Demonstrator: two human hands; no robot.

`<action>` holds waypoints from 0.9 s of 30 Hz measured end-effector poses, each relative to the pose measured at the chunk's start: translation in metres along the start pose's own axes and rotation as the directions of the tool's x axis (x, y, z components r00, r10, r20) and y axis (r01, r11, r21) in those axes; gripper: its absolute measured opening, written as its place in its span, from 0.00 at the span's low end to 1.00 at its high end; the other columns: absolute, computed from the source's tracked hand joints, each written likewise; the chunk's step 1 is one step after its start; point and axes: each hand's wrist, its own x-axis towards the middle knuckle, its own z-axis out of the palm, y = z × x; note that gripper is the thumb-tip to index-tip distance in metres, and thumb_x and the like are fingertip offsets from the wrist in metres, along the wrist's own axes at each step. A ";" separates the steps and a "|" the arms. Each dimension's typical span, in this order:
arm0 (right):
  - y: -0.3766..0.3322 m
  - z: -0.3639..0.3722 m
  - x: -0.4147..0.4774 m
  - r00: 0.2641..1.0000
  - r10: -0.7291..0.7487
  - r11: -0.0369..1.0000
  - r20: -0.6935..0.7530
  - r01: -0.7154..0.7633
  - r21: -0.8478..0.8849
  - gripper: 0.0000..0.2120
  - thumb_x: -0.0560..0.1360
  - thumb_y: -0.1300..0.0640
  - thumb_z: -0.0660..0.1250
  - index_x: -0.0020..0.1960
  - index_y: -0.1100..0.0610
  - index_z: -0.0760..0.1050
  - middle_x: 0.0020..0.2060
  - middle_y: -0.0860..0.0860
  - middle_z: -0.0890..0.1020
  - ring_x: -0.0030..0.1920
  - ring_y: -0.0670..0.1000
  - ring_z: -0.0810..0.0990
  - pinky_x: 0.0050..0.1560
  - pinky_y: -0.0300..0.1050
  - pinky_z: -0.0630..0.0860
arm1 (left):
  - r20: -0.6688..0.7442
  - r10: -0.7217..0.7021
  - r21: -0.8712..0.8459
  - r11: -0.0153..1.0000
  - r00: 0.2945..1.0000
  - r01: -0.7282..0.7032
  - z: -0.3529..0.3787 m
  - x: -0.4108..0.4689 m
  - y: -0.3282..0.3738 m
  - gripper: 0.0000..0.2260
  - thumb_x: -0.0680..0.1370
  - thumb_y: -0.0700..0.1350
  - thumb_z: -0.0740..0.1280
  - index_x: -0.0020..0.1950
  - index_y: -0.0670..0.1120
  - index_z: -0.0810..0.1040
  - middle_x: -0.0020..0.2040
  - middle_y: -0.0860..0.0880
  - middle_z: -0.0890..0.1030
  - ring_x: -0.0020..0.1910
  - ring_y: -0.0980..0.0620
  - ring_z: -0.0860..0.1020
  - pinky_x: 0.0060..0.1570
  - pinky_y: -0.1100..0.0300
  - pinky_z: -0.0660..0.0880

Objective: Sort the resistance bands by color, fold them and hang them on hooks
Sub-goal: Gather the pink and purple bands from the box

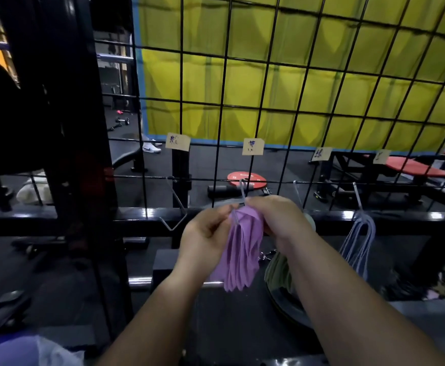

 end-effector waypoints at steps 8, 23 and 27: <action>-0.003 -0.004 -0.004 1.000 0.021 0.999 0.010 -0.020 -0.027 0.05 0.74 0.57 0.70 0.45 0.59 0.79 0.38 0.55 0.82 0.39 0.54 0.78 0.44 0.45 0.72 | 0.066 0.396 0.407 0.828 0.916 -0.387 -0.002 0.005 -0.012 0.23 0.75 0.30 0.65 0.59 0.56 0.81 0.48 0.56 0.75 0.46 0.55 0.77 0.43 0.61 0.75; 0.010 -0.005 -0.010 0.999 -0.050 0.907 -0.013 0.040 -0.420 0.15 0.74 0.47 0.68 0.34 0.55 0.74 0.40 0.57 0.82 0.42 0.57 0.79 0.47 0.51 0.75 | 0.224 0.145 0.206 0.959 0.964 -0.193 -0.004 -0.004 0.001 0.24 0.72 0.36 0.60 0.61 0.59 0.78 0.43 0.58 0.70 0.44 0.60 0.73 0.49 0.74 0.68; 0.008 -0.005 -0.014 0.999 -0.046 0.916 -0.007 0.039 -0.400 0.16 0.74 0.47 0.67 0.32 0.53 0.75 0.40 0.57 0.84 0.42 0.58 0.81 0.50 0.54 0.78 | 0.213 0.103 0.138 0.981 0.972 -0.135 -0.002 -0.006 0.002 0.14 0.77 0.42 0.65 0.59 0.55 0.81 0.47 0.53 0.72 0.45 0.58 0.74 0.49 0.72 0.70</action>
